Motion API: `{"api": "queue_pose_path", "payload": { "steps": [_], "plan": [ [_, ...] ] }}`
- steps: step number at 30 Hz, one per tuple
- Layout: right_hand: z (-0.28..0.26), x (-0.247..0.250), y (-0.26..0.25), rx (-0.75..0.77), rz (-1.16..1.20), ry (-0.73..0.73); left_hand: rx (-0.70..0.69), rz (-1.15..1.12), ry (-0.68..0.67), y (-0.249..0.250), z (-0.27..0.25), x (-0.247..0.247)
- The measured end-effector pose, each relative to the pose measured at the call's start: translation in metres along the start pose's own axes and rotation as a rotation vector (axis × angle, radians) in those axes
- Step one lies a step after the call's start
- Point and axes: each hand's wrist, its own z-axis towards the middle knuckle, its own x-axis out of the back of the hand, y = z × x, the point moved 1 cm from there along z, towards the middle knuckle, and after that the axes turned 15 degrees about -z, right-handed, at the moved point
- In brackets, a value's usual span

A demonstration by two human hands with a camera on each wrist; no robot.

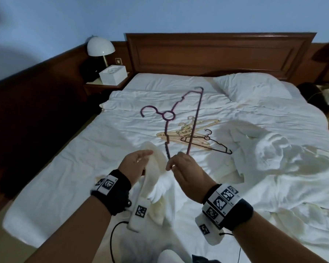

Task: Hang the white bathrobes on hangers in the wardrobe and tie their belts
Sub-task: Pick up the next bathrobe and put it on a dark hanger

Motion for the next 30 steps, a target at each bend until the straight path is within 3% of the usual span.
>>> {"api": "queue_pose_path", "payload": {
  "steps": [4, 8, 11, 13, 16, 18, 22, 25, 30],
  "plan": [
    [-0.005, -0.018, -0.007, 0.195, -0.115, -0.172, -0.005, -0.242, 0.020, 0.015, 0.002, -0.013],
    [-0.009, -0.030, -0.006, 0.256, -0.086, -0.312, -0.195, -0.046, 0.153, 0.018, 0.006, -0.013],
    [-0.011, -0.030, 0.000, 0.212, 0.009, -0.375, -0.272, 0.090, 0.169, 0.018, 0.009, -0.006],
    [-0.008, -0.024, 0.004, 0.136, -0.023, -0.278, -0.327, 0.250, 0.118, 0.016, 0.012, 0.001],
    [0.009, -0.005, 0.010, -0.019, -0.058, 0.141, -0.426, 0.451, -0.046, 0.010, 0.012, 0.006],
    [0.023, 0.009, 0.015, -0.050, -0.164, 0.301, -0.487, 0.534, -0.154, 0.004, 0.007, 0.006],
    [0.043, 0.022, 0.026, -0.073, -0.181, 0.126, -0.551, 0.596, -0.289, -0.002, 0.004, -0.004],
    [0.042, 0.015, 0.042, -0.044, -0.133, 0.108, -0.503, 0.562, -0.311, -0.001, 0.006, -0.007],
    [0.021, -0.001, 0.069, -0.117, -0.102, 0.113, -0.418, 0.520, -0.099, -0.008, 0.014, 0.013]
  ]
}}
